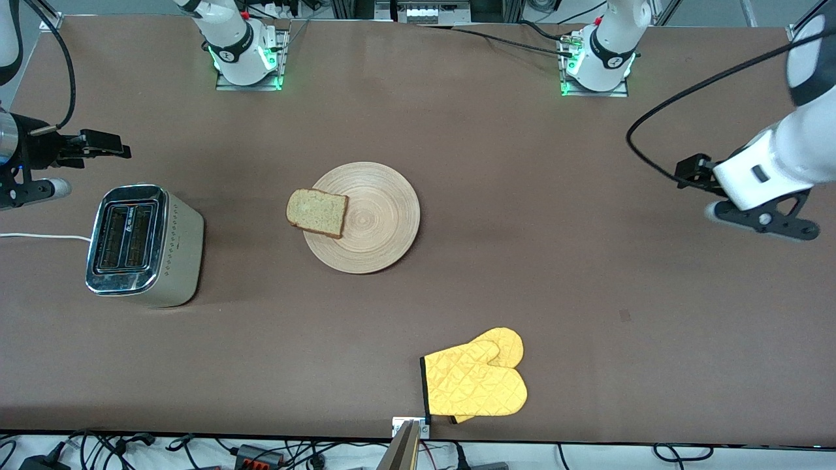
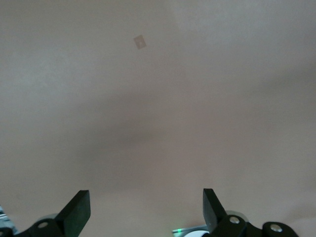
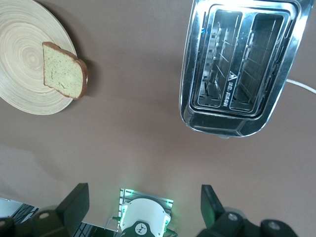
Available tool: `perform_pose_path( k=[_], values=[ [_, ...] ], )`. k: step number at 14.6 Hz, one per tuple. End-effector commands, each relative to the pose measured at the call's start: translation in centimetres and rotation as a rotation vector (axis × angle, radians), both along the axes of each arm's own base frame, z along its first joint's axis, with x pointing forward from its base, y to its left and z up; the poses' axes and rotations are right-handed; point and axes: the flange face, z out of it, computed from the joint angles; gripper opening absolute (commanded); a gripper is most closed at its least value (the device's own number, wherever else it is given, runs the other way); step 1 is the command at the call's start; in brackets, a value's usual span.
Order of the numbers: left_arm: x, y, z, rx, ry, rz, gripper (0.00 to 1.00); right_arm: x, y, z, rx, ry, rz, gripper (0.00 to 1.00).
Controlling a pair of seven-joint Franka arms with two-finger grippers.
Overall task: Move plate and put bread in toaster
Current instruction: 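Move the right gripper over the toaster toward the plate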
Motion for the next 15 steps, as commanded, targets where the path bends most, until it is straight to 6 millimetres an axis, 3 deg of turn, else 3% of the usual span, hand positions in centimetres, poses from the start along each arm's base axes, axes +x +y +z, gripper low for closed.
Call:
perform_pose_path(
  k=[1, 5, 6, 8, 10, 11, 15],
  values=[
    [-3.1, 2.2, 1.7, -0.031, -0.063, 0.103, 1.00, 0.4, -1.7, -0.9, 0.028, 0.017, -0.022, 1.00],
    [-4.8, 5.4, 2.2, -0.063, -0.176, 0.150, 1.00, 0.6, -0.6, -1.4, 0.108, 0.022, -0.018, 1.00],
    [-5.9, 5.5, 3.3, -0.079, -0.207, 0.154, 1.00, 0.9, 0.1, -2.1, 0.121, 0.027, -0.025, 1.00],
    [-7.2, 5.0, 3.4, -0.085, -0.208, 0.143, 1.00, 2.0, 1.2, -4.8, 0.176, 0.015, -0.047, 1.00],
    [-7.0, 4.8, 3.5, -0.075, -0.196, 0.138, 1.00, 2.0, 1.7, -7.8, 0.271, 0.001, -0.118, 1.00],
    [-6.7, 4.8, 3.6, -0.072, -0.196, 0.138, 1.00, 1.9, 2.0, -8.3, 0.269, -0.006, -0.120, 1.00],
    [-6.6, 4.7, 3.4, -0.070, -0.193, 0.137, 1.00, -0.1, 4.6, -11.5, 0.237, -0.084, -0.133, 1.00]
  ],
)
